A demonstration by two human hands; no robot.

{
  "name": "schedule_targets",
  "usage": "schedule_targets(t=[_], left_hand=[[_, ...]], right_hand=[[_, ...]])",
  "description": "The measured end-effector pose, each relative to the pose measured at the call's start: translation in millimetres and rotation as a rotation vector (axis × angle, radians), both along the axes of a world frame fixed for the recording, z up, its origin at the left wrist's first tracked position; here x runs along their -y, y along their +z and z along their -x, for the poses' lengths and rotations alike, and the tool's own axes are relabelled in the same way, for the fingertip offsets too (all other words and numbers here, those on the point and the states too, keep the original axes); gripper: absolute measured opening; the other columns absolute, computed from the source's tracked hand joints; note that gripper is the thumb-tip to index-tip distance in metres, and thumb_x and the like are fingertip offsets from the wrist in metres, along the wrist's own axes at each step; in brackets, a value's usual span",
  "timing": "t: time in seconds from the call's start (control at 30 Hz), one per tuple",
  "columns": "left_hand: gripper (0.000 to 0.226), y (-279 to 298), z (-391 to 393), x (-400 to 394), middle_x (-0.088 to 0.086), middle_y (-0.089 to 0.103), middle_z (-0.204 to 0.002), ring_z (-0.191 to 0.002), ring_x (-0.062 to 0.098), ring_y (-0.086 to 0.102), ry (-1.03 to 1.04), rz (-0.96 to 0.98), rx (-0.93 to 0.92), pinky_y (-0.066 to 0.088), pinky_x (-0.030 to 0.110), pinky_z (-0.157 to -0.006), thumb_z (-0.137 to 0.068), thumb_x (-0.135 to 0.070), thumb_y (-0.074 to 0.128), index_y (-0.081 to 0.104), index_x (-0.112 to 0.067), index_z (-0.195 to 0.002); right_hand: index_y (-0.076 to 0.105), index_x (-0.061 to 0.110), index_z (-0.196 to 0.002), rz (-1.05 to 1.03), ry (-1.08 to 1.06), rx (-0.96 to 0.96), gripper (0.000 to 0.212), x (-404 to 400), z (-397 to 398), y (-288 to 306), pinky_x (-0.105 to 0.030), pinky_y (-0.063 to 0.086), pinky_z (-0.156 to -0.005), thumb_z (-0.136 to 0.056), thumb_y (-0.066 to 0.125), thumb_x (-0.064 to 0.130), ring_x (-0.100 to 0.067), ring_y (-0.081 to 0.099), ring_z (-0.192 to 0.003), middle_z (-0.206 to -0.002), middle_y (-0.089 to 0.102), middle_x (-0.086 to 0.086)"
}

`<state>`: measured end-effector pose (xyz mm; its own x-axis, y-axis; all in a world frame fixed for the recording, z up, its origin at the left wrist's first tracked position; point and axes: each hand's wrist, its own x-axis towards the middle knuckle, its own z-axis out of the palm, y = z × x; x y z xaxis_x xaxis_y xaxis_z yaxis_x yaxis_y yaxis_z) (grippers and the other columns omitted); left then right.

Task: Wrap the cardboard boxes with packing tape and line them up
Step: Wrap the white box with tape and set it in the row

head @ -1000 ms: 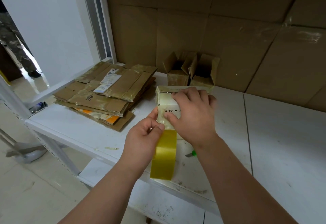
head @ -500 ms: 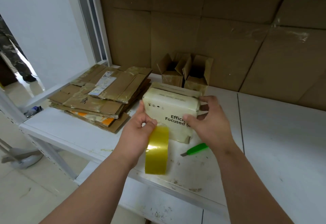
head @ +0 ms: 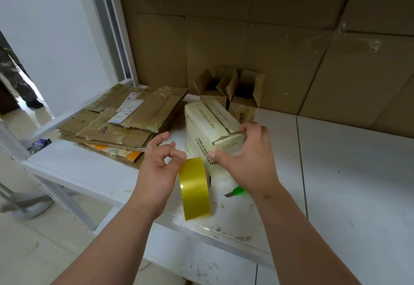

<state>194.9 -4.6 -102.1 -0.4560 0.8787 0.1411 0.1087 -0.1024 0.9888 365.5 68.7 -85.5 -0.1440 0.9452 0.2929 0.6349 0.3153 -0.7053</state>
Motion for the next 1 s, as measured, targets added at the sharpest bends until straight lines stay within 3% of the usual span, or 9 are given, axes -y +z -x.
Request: schedule_targets(t=[0.1, 0.23, 0.4, 0.5, 0.6, 0.7, 0.83, 0.93, 1.0], left_hand=[[0.024, 8, 3, 7, -0.012, 0.058, -0.127, -0.111, 0.007, 0.064, -0.027, -0.003, 0.061, 0.047, 0.047, -0.105, -0.093, -0.008, 0.064, 0.066, -0.016, -0.07], [0.029, 25, 9, 15, -0.001, 0.068, -0.117, -0.102, 0.021, 0.071, -0.041, 0.002, 0.223, 0.053, 0.044, -0.094, -0.091, -0.002, 0.062, 0.069, -0.014, -0.066], [0.032, 44, 4, 22, -0.006, 0.072, -0.092, -0.096, 0.026, 0.071, -0.008, -0.019, 0.158, 0.056, 0.041, -0.087, -0.091, -0.004, 0.063, 0.071, -0.019, -0.064], [0.028, 49, -4, 24, 0.0, 0.073, -0.086, -0.092, 0.029, 0.069, 0.0, -0.04, 0.128, 0.055, 0.045, -0.086, -0.092, -0.006, 0.064, 0.069, -0.017, -0.068], [0.017, 52, -12, 25, 0.006, 0.075, -0.086, -0.089, 0.026, 0.069, 0.028, -0.041, 0.175, 0.055, 0.043, -0.083, -0.092, -0.008, 0.064, 0.069, -0.014, -0.077], [0.017, 57, -23, 24, 0.007, 0.075, -0.085, -0.081, 0.022, 0.068, 0.071, -0.049, 0.179, 0.054, 0.042, -0.08, -0.094, -0.011, 0.064, 0.069, -0.014, -0.078], [0.026, 64, -38, 22, 0.011, 0.075, -0.088, -0.08, 0.024, 0.066, 0.134, -0.082, 0.217, 0.055, 0.048, -0.083, -0.094, -0.012, 0.063, 0.069, -0.02, -0.07], [0.025, 67, -48, 22, 0.011, 0.074, -0.089, -0.084, 0.026, 0.067, 0.145, -0.102, 0.222, 0.056, 0.05, -0.085, -0.095, -0.013, 0.064, 0.071, -0.021, -0.072], [0.016, 68, -53, 21, 0.008, 0.074, -0.086, -0.08, 0.023, 0.066, 0.155, -0.117, 0.223, 0.056, 0.045, -0.078, -0.095, -0.013, 0.062, 0.069, -0.013, -0.081]], right_hand=[[0.035, 0.03, -0.138, -0.05, -0.046, 0.102, 0.092, 7, 10, 3, -0.042, 0.038, -0.107, -0.064, 0.078, 0.065, -0.023, 0.041, -0.123, -0.133, 0.039, -0.001], [0.041, 0.035, -0.137, -0.02, -0.004, 0.109, 0.079, 10, 13, 6, -0.043, 0.044, -0.103, -0.071, 0.072, 0.065, -0.025, 0.045, -0.122, -0.131, 0.038, 0.0], [0.039, 0.039, -0.142, 0.01, 0.031, 0.004, 0.071, 13, 3, 11, -0.042, 0.041, -0.106, -0.079, 0.066, 0.06, -0.02, 0.046, -0.122, -0.132, 0.039, 0.005], [0.053, 0.03, -0.12, 0.007, -0.006, -0.285, 0.04, 24, -4, 11, -0.029, 0.044, -0.094, -0.085, 0.07, 0.037, -0.011, 0.048, -0.108, -0.114, 0.045, 0.01], [0.062, 0.013, -0.087, 0.09, 0.176, -0.532, 0.006, 44, -10, 14, -0.019, 0.045, -0.07, -0.088, 0.068, 0.014, -0.008, 0.053, -0.078, -0.083, 0.058, 0.003], [0.067, 0.011, -0.079, 0.213, 0.437, -0.551, 0.018, 60, -19, 16, -0.022, 0.048, -0.068, -0.074, 0.066, 0.029, -0.012, 0.059, -0.077, -0.077, 0.065, -0.001], [0.07, 0.006, -0.099, 0.422, 0.671, -0.412, 0.053, 75, -31, 18, -0.036, 0.049, -0.078, -0.064, 0.07, 0.046, -0.023, 0.06, -0.089, -0.1, 0.063, -0.023], [0.071, 0.011, -0.104, 0.416, 0.662, -0.272, 0.044, 83, -39, 22, -0.03, 0.052, -0.076, -0.069, 0.077, 0.037, -0.015, 0.062, -0.084, -0.101, 0.067, -0.013], [0.07, 0.018, -0.099, 0.377, 0.637, -0.301, 0.03, 86, -47, 28, -0.024, 0.049, -0.072, -0.072, 0.074, 0.031, -0.006, 0.06, -0.078, -0.087, 0.069, 0.001]])
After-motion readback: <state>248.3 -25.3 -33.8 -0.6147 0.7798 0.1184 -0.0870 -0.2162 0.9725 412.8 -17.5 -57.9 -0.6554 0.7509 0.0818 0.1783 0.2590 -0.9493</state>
